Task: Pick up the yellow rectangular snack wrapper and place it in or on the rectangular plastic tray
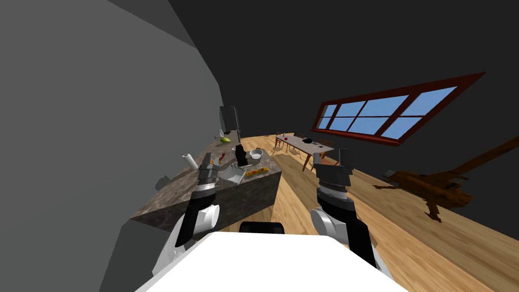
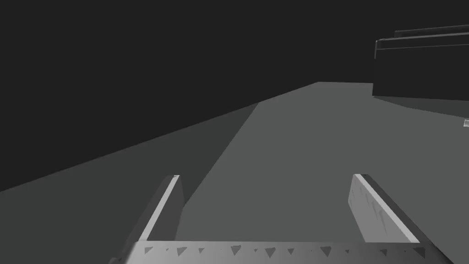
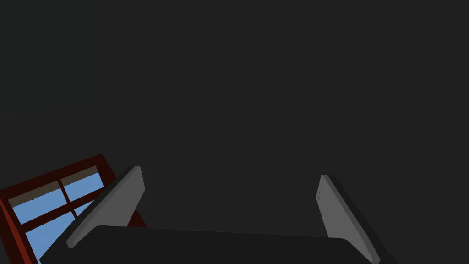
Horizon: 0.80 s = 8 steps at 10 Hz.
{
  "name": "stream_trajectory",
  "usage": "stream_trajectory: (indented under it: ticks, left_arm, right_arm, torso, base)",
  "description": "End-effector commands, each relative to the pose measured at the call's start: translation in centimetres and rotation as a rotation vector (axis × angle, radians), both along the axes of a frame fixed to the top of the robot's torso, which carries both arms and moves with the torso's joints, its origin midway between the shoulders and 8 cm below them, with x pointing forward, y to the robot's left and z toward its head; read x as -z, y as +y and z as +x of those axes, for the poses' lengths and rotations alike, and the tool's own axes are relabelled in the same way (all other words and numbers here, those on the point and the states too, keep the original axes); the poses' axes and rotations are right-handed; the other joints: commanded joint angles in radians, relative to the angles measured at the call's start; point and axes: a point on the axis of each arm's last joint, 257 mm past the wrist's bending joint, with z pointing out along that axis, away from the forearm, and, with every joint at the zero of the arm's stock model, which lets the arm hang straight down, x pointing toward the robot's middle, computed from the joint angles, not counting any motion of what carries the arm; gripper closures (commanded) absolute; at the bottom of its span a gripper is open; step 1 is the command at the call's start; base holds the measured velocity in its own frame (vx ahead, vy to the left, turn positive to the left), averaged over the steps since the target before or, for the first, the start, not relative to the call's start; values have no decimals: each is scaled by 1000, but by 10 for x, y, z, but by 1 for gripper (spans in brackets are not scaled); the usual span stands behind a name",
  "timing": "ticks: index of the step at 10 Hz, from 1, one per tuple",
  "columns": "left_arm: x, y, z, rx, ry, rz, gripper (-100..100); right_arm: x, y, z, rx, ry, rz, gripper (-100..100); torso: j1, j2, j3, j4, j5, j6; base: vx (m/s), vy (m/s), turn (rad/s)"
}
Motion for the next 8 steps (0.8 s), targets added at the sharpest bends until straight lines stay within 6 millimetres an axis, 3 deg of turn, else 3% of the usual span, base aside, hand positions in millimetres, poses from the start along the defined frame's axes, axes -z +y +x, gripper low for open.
stream_trajectory:
  ticks: [1, 8]
  left_arm:
    - [3, -4, 8, 27, 22, 25, -100]
    - [28, -14, 59, 127, 155, 7, -100]
  right_arm:
    - [0, 0, 0, 0, 0, 0, 0]
    - [0, 0, 0, 0, 0, 0, 0]
  torso:
    - [0, 0, 0, 0, 0, 0]
    - [-2, 0, 0, 0, -1, 0]
  base:
    - [1, -12, 10]
    - [-2, -42, 16]
